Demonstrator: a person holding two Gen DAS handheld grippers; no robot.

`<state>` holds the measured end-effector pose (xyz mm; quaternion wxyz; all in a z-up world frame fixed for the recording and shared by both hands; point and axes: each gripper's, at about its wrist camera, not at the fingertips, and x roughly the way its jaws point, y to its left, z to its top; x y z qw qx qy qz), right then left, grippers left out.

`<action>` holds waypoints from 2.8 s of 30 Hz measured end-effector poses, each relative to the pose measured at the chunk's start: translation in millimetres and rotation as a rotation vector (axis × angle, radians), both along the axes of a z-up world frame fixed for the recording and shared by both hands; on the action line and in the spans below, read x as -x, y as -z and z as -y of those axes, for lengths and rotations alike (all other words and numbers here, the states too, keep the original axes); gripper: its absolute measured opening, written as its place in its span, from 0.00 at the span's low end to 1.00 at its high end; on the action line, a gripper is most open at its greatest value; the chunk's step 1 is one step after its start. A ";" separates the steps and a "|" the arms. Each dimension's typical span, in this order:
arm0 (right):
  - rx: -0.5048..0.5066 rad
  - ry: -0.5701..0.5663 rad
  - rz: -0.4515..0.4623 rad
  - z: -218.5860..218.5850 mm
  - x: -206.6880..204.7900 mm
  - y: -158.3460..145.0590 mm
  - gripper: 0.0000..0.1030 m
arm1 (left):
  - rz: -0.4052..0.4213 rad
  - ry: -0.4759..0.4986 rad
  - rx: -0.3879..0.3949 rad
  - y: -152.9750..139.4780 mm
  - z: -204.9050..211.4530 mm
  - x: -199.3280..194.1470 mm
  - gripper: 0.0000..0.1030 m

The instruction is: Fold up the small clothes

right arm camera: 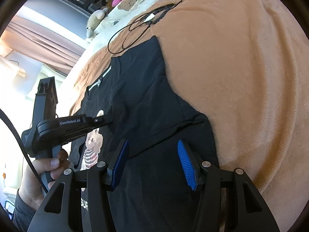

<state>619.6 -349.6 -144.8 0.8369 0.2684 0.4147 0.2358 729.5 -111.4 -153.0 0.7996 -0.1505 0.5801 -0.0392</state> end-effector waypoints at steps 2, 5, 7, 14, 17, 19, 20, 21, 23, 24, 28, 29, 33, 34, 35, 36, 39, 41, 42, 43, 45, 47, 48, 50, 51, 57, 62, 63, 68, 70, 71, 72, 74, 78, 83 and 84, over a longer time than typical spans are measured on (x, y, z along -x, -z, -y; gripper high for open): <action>-0.004 0.006 0.000 1.4 0.0 1.1 0.49 | -0.005 -0.007 0.005 2.0 -6.1 4.6 0.04; -0.006 0.014 0.006 2.0 -0.3 0.4 0.49 | -0.015 -0.006 0.018 5.5 -9.7 9.8 0.04; -0.012 0.018 0.013 2.8 -0.7 0.0 0.49 | -0.019 0.000 0.011 8.2 -8.0 9.1 0.04; -0.025 0.013 0.040 -0.5 -3.4 -2.3 0.49 | 0.011 -0.002 0.021 0.8 -16.1 3.8 0.10; -0.027 0.013 0.046 -0.7 -6.6 -0.4 0.49 | 0.045 -0.020 -0.005 -7.1 -22.6 -1.6 0.19; -0.018 0.010 0.044 -3.8 -10.7 0.1 0.49 | 0.064 -0.029 -0.003 -9.2 -27.8 -6.7 0.28; -0.012 0.009 0.045 -4.9 -11.1 0.5 0.49 | 0.071 -0.035 -0.012 -8.9 -30.0 -10.2 0.30; -0.004 0.008 0.048 -6.9 -13.4 0.4 0.49 | 0.078 -0.041 -0.022 -8.3 -32.3 -13.5 0.30; 0.007 0.005 0.049 -8.5 -15.5 0.3 0.49 | 0.083 -0.055 -0.036 -4.8 -36.9 -20.2 0.30; 0.007 0.007 0.053 -7.4 -16.3 0.6 0.49 | 0.085 -0.061 -0.041 -3.0 -39.3 -23.2 0.30; 0.006 -0.001 0.057 -8.8 -21.1 3.6 0.49 | 0.088 -0.079 -0.064 7.2 -48.3 -40.1 0.30; 0.004 -0.001 0.056 -7.3 -21.5 4.7 0.49 | 0.087 -0.082 -0.066 8.8 -49.1 -43.0 0.31; -0.013 0.010 0.050 -4.0 -23.4 8.8 0.49 | 0.106 -0.069 -0.076 12.9 -47.4 -52.3 0.31; -0.011 0.012 0.052 -3.7 -22.6 9.3 0.48 | 0.112 -0.061 -0.086 13.6 -45.1 -54.6 0.31; 0.000 0.016 0.053 -5.3 -22.1 9.1 0.48 | 0.115 -0.059 -0.092 13.9 -43.9 -55.3 0.31; 0.004 0.017 0.055 -5.7 -20.8 9.4 0.47 | 0.117 -0.054 -0.104 15.0 -42.3 -57.0 0.30; 0.006 0.019 0.056 -6.2 -19.9 9.5 0.47 | 0.125 -0.050 -0.142 15.6 -42.5 -61.1 0.12; 0.002 0.022 0.052 -3.8 -18.6 9.4 0.45 | 0.127 -0.068 -0.148 14.6 -46.0 -62.6 0.07; 0.000 0.025 0.049 -2.0 -18.6 9.3 0.44 | 0.128 -0.088 -0.182 13.2 -47.7 -62.7 0.03; -0.002 0.026 0.047 -1.7 -18.6 8.9 0.44 | 0.124 -0.108 -0.227 12.0 -50.6 -63.1 0.03; -0.002 0.028 0.044 -1.3 -17.3 7.0 0.44 | 0.117 -0.122 -0.219 11.5 -57.2 -61.7 0.03; 0.011 0.032 0.044 -0.2 -14.8 4.5 0.44 | 0.105 -0.116 -0.161 10.1 -63.9 -58.1 0.03; 0.016 0.035 0.047 0.5 -13.3 1.9 0.44 | 0.109 -0.114 -0.161 7.5 -65.3 -55.1 0.03; 0.015 0.035 0.056 3.6 -10.8 -1.4 0.44 | 0.121 -0.103 -0.147 0.8 -67.9 -46.2 0.03; 0.019 0.035 0.060 4.0 -8.9 -3.7 0.44 | 0.122 -0.102 -0.131 -3.0 -69.8 -42.2 0.03; 0.050 0.045 0.070 5.1 11.0 -14.5 0.46 | 0.115 -0.100 -0.072 -28.2 -76.7 -13.3 0.05; 0.123 0.048 0.090 1.9 35.4 -38.6 0.46 | 0.147 -0.102 -0.051 -57.3 -86.3 25.1 0.41; 0.142 0.049 0.098 0.5 40.9 -45.3 0.46 | 0.161 -0.104 -0.053 -63.6 -88.7 32.4 0.50; 0.251 0.067 0.143 -12.6 71.4 -76.1 0.75 | 0.207 -0.100 -0.049 -96.1 -102.5 69.7 0.72; 0.297 0.097 0.155 -17.4 84.2 -86.5 0.84 | 0.232 -0.103 -0.065 -107.6 -107.1 83.3 0.82; 0.313 0.107 0.158 -19.8 91.6 -92.5 0.86 | 0.252 -0.103 -0.078 -115.0 -110.1 92.2 0.88; 0.323 0.108 0.157 -23.0 97.2 -96.1 0.92 | 0.266 -0.102 -0.083 -120.4 -111.9 98.5 0.95; 0.348 0.103 0.162 -31.2 108.5 -103.1 1.00 | 0.292 -0.102 -0.075 -130.3 -117.0 113.1 1.00; 0.382 0.100 0.176 -41.7 130.9 -115.2 1.00 | 0.321 -0.102 -0.065 -149.1 -131.1 141.2 1.00; 0.405 0.106 0.197 -37.3 162.1 -127.5 1.00 | 0.359 -0.116 -0.072 -169.3 -150.7 178.4 1.00; 0.406 0.109 0.199 -37.1 167.5 -129.3 1.00 | 0.364 -0.120 -0.072 -172.7 -155.3 185.4 1.00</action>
